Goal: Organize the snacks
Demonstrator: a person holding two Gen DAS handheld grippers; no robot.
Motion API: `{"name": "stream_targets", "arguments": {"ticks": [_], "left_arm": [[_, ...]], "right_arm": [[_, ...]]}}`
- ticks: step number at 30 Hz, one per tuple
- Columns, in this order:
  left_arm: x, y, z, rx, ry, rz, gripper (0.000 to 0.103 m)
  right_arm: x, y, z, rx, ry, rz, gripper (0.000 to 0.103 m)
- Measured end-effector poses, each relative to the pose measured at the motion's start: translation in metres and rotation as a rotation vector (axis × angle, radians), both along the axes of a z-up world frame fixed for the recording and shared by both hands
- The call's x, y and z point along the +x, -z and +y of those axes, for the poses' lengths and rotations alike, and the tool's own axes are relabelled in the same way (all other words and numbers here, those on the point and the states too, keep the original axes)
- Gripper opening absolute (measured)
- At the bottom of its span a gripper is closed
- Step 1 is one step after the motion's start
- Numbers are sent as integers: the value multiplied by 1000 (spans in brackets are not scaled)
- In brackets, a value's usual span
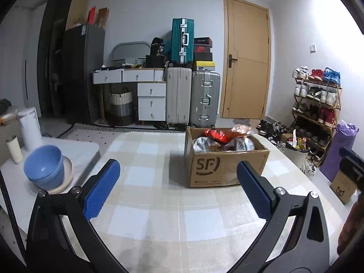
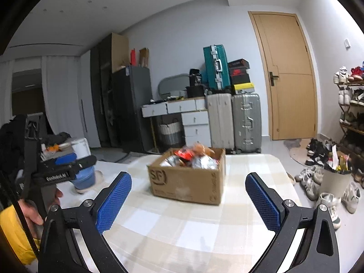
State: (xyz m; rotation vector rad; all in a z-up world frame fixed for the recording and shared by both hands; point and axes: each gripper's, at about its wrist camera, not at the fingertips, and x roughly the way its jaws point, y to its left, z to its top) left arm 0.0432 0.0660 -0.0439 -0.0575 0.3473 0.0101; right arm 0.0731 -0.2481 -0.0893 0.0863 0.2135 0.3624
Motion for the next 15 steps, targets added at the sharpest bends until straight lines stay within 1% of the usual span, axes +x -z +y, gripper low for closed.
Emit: {"name": "stream_targets", "arguments": {"ticks": [2,6,7,9,11,15], "left_arm": [[15,18,2,-9,-15,20,103],[41,58,3,-16,-36,21,103],[47,69,3,-7,-39,15,103],[61,87,-1,23,-38,43,103],[66,95,-2,22,-31,51,103],[67,101,-2,30,-40,11,103]], "right_arm": [[8,14,-1,10,11,2,102],[24,39,-4,24,61,-9,102],[28,43,-3,31,66,-12,102],[33,52,-5,19,86,-18,102],[35,58,-4,2,87,-23,102],[39,68,2,-36,90,-26,102]]}}
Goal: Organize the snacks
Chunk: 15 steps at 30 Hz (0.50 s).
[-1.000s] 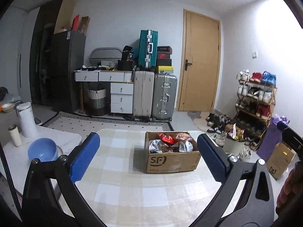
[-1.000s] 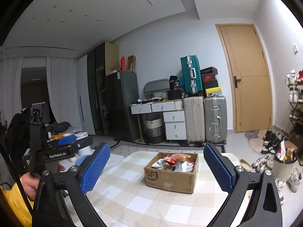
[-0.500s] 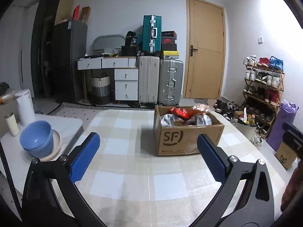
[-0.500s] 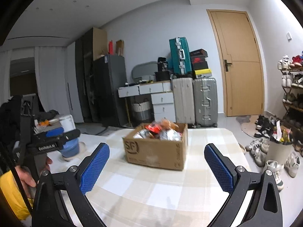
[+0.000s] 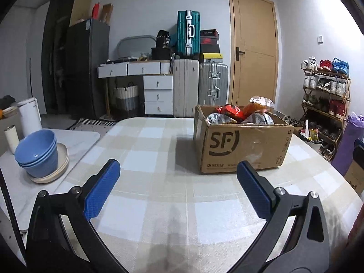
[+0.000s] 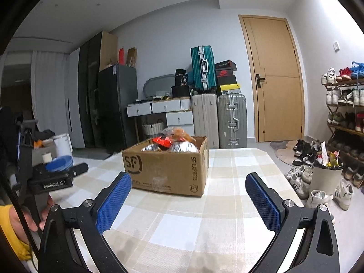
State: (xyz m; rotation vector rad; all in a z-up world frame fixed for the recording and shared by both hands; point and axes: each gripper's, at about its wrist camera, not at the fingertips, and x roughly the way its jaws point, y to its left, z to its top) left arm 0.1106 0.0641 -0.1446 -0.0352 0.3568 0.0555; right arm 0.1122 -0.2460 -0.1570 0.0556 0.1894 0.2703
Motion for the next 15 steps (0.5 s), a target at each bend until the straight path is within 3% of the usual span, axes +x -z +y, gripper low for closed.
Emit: {"name": "stream_targets", "arguments": {"ticks": [9,15], "left_arm": [[9,11,11,-34,-24,1,100],[5,8,5,2,-15,-16,100]], "right_arm": [[9,7,14,-65,-13,38,102],[4,8,20,-88,-34,16,102]]}}
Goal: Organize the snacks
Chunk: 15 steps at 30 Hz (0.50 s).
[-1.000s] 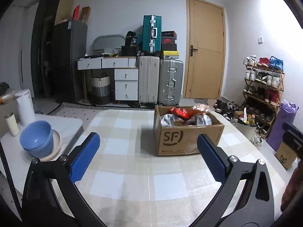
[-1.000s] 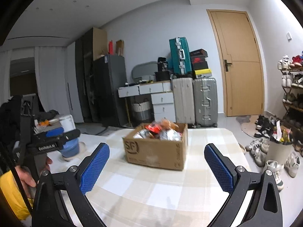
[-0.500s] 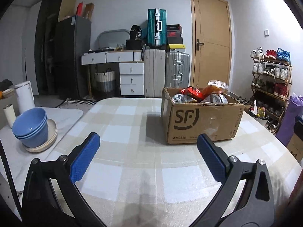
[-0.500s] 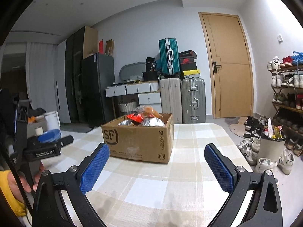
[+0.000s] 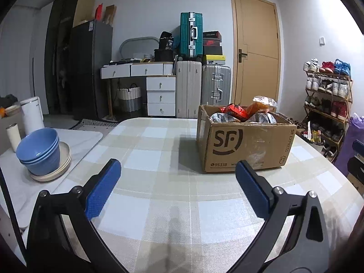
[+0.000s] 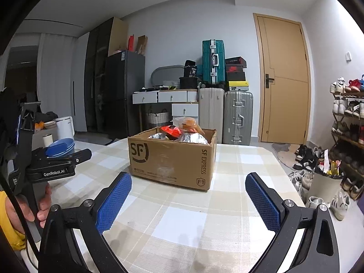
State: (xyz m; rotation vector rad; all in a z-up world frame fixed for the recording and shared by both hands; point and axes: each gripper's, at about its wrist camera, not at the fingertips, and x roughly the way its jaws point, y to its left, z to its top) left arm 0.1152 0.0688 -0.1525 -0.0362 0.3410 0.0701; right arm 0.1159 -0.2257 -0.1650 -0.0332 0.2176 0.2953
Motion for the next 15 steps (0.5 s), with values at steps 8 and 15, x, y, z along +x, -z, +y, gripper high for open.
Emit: {"name": "stream_targets", "arguments": {"ticks": [8,15], "left_arm": [[-4,-2,1,-6,-12,3,101],[-7,-4,0,-3,-11,1,101]], "right_arm": [[-6,-1,-7,42,4,-11,102],[-8,-2,-8,50,2,-12,102]]}}
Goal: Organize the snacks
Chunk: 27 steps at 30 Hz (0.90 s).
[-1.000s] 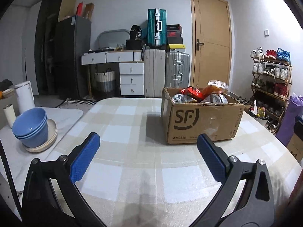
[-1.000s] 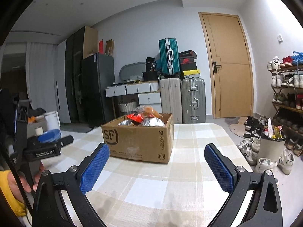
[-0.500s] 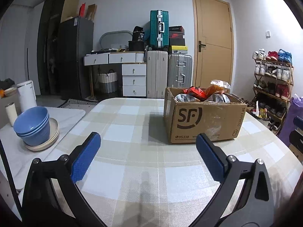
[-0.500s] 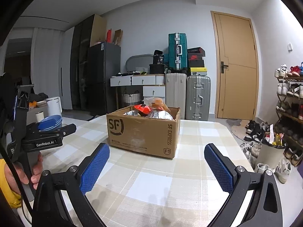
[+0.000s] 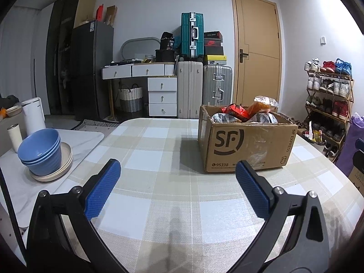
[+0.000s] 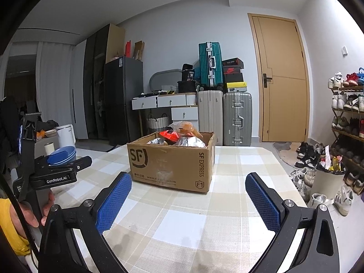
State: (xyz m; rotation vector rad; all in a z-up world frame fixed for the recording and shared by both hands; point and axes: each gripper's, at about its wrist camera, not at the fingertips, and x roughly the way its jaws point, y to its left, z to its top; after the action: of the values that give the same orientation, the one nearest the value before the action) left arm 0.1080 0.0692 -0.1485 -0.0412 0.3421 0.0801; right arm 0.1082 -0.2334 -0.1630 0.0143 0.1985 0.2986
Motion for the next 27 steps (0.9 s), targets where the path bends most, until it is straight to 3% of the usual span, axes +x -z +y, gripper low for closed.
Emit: {"name": "stream_targets", "arguments": {"ticks": [27], "left_arm": [[-1,0,5,-10,-12,24,102]], "right_arm": [[0,0,0,1,3,1,102]]}}
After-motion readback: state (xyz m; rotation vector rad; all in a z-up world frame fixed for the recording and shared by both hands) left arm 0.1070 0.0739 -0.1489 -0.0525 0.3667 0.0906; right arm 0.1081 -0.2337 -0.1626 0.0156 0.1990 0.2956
